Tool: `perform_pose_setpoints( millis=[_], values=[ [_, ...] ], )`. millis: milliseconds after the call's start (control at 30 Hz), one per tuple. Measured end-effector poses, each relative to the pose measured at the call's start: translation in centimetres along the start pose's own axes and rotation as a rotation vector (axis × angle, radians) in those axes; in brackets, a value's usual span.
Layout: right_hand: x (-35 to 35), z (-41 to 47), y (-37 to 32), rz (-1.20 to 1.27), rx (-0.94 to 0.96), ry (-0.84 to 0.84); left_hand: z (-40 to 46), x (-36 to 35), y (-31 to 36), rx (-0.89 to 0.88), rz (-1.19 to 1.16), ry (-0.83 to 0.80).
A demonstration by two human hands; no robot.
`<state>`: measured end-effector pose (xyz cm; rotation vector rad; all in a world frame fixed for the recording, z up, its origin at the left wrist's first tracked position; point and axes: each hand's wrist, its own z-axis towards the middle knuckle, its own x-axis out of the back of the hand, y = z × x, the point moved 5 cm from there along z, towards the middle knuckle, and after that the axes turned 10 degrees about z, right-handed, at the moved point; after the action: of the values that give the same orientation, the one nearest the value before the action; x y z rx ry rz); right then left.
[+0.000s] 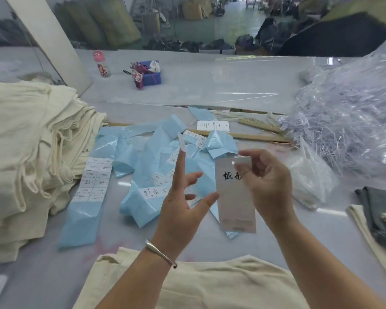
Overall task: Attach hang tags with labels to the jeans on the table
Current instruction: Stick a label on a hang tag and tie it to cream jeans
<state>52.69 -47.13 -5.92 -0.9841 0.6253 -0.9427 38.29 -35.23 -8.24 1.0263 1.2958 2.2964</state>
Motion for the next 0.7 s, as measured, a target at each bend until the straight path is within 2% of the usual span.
perform_pose_setpoints(
  millis=[133, 233, 300, 367, 433, 500, 567, 633, 700],
  values=[
    [-1.4, -5.3, -1.6, 0.253, -0.277, -0.039, -1.8, 1.4, 0.6, -0.034, -0.08, -0.043],
    [-2.3, -10.1, -2.6, 0.315, -0.488, -0.09, -3.8, 3.2, 0.8, -0.016, -0.114, -0.014],
    [-2.8, -12.7, -3.5, 0.251, -0.493, -0.041, -5.1, 4.5, 0.8, -0.016, -0.074, 0.022],
    [-3.3, -14.3, -4.5, 0.075, -0.421, 0.034, -6.4, 5.7, 1.3, -0.068, 0.016, 0.064],
    [-4.4, -15.1, -5.9, -0.032, -0.369, 0.037, -7.5, 6.5, 2.0, -0.1, -0.044, 0.007],
    [-5.9, -15.8, -7.3, 0.034, -0.365, -0.034, -8.5, 6.6, 2.8, -0.07, -0.246, -0.134],
    [-7.3, -16.3, -8.6, 0.231, -0.411, -0.151, -9.1, 6.8, 3.0, 0.003, -0.45, -0.252],
    [-8.0, -16.9, -9.7, 0.373, -0.46, -0.265, -9.4, 7.4, 3.0, 0.046, -0.562, -0.297],
    [-8.2, -17.3, -10.5, 0.398, -0.46, -0.322, -9.6, 8.2, 3.3, 0.053, -0.641, -0.325]
  ],
)
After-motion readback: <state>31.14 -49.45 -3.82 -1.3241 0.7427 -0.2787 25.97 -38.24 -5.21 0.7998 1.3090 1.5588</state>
